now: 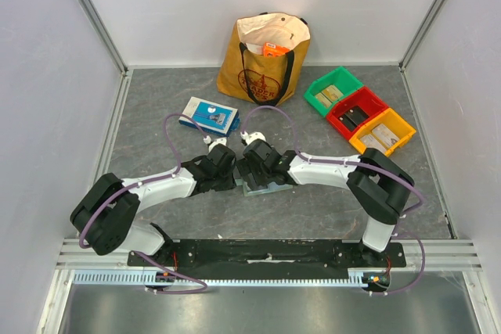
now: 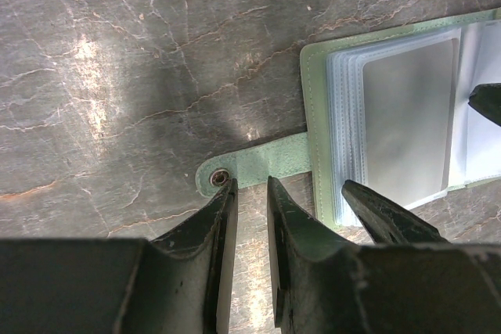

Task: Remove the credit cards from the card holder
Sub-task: Remove the credit card from the card holder.

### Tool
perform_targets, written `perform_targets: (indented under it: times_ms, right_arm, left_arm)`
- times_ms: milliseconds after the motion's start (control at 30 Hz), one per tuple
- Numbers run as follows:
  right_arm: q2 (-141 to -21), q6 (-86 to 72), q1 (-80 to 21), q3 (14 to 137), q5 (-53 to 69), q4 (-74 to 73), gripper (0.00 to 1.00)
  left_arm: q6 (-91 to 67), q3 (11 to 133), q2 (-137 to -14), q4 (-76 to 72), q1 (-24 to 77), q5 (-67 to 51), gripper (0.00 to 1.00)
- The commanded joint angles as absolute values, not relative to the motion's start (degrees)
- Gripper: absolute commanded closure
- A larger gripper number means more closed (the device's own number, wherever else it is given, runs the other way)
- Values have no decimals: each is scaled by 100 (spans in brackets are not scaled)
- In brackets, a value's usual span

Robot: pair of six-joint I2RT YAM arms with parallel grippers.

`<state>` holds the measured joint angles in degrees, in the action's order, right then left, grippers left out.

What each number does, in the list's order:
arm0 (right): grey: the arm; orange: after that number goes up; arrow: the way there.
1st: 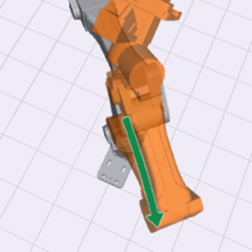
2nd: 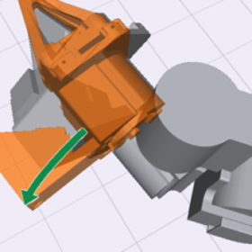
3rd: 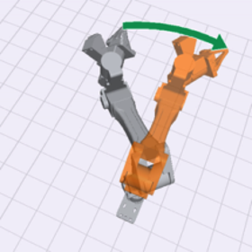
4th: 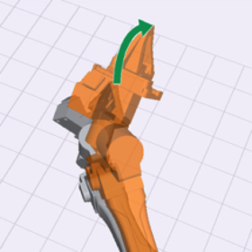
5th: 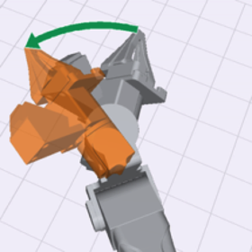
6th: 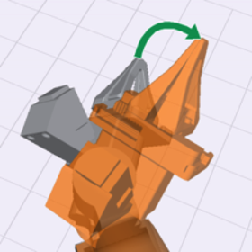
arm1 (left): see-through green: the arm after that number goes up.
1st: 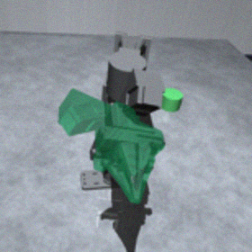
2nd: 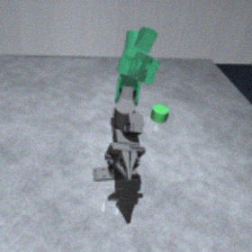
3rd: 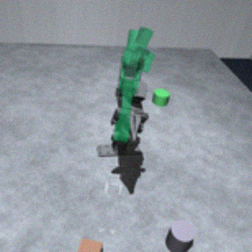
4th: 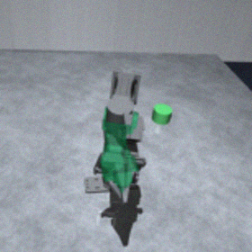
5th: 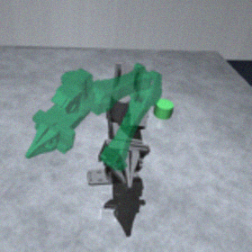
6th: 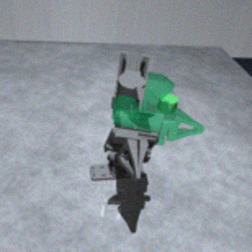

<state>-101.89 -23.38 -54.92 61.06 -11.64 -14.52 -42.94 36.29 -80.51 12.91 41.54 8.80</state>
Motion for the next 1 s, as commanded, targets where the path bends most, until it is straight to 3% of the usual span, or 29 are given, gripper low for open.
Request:
perform_targets:
  times_ms: [0, 967]
  right_arm:
    - [-10283, -2435, -5493, 5994, -1502, -1388, 8]
    - [-9440, -2338, -5089, 5713, -1591, -1705, 9]
  left_arm:
    - [-4122, 3472, -8104, 1485, 4131, 888, 72]
    - [-4096, 3437, -8095, 1529, 4131, 905, 72]
